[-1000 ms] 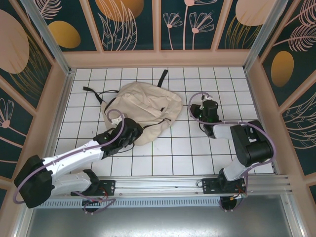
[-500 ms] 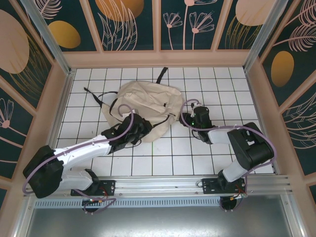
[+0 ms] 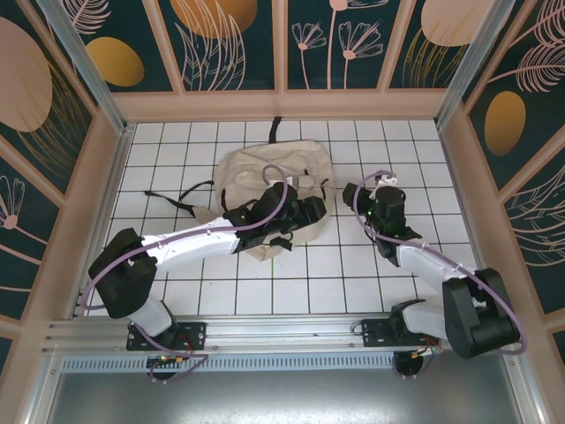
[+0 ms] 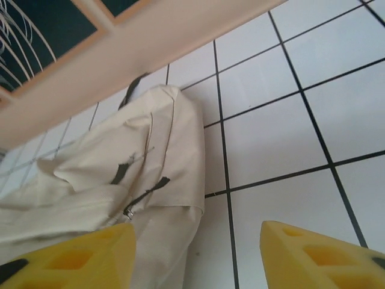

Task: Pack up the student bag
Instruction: Rotate the student bag at the center of the table, then reset both arms

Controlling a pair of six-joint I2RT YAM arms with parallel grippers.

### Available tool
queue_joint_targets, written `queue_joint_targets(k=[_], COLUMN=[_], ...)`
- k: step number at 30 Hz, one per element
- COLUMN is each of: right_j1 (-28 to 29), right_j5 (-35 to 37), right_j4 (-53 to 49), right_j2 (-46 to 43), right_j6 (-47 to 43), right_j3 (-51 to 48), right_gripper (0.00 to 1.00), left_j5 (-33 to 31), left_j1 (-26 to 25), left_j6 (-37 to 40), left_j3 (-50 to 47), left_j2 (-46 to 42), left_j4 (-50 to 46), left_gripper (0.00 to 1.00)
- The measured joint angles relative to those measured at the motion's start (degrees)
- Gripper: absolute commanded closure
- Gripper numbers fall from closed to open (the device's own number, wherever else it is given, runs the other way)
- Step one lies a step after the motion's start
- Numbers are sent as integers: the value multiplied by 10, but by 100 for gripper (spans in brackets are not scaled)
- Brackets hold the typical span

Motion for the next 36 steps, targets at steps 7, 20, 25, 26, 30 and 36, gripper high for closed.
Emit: queue_joint_targets(k=[7, 20, 25, 26, 30, 36], right_j1=[-3, -4, -31, -40, -63, -83], right_j5=[29, 165, 189, 191, 191, 191], right_j4=[-7, 104, 169, 178, 213, 285], right_j2=[-39, -50, -11, 2, 61, 169], right_j6=[-13, -136, -212, -223, -260, -300], right_j3=[-2, -23, -53, -53, -54, -66], right_gripper=[1, 1, 1, 1, 1, 1], left_j5=[-109, -454, -541, -563, -587, -569], left_j1=[0, 201, 291, 304, 356, 428], left_j6=[68, 204, 267, 283, 368, 447], left_j3=[6, -121, -182, -206, -309, -335], left_j2=[-89, -206, -186, -186, -183, -72], left_j4=[-87, -74, -2, 27, 150, 291], left_gripper=[1, 1, 2, 1, 1, 1])
